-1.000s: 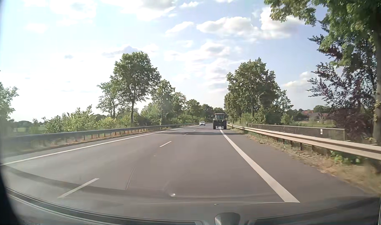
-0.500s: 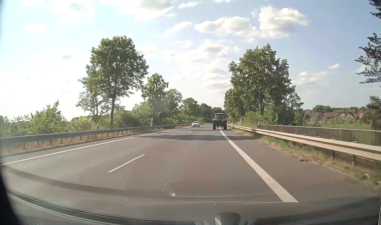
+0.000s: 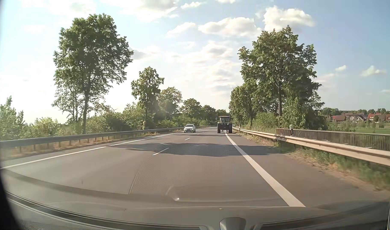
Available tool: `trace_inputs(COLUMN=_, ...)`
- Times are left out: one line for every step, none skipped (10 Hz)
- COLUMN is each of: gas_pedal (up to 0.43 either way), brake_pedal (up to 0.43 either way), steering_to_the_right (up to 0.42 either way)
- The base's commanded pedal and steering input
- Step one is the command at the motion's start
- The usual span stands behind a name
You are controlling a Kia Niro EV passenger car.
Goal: Follow the waypoints while adhering to traffic rules and regulations
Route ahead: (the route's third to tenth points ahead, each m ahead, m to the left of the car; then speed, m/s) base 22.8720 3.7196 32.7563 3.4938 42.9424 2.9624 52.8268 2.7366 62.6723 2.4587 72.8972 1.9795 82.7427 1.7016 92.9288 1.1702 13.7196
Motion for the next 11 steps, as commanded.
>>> trace_inputs(gas_pedal=0.0, brake_pedal=0.006, steering_to_the_right=0.007)
trace_inputs(gas_pedal=0.0, brake_pedal=0.006, steering_to_the_right=0.007)
trace_inputs(gas_pedal=0.0, brake_pedal=0.006, steering_to_the_right=0.006)
trace_inputs(gas_pedal=0.0, brake_pedal=0.006, steering_to_the_right=0.006)
trace_inputs(gas_pedal=0.0, brake_pedal=0.006, steering_to_the_right=0.005)
trace_inputs(gas_pedal=0.0, brake_pedal=0.006, steering_to_the_right=0.005)
trace_inputs(gas_pedal=0.0, brake_pedal=0.006, steering_to_the_right=0.005)
trace_inputs(gas_pedal=0.0, brake_pedal=0.006, steering_to_the_right=0.005)
trace_inputs(gas_pedal=0.0, brake_pedal=0.006, steering_to_the_right=0.005)
trace_inputs(gas_pedal=0.0, brake_pedal=0.006, steering_to_the_right=0.005)
trace_inputs(gas_pedal=0.047, brake_pedal=0.006, steering_to_the_right=0.005)
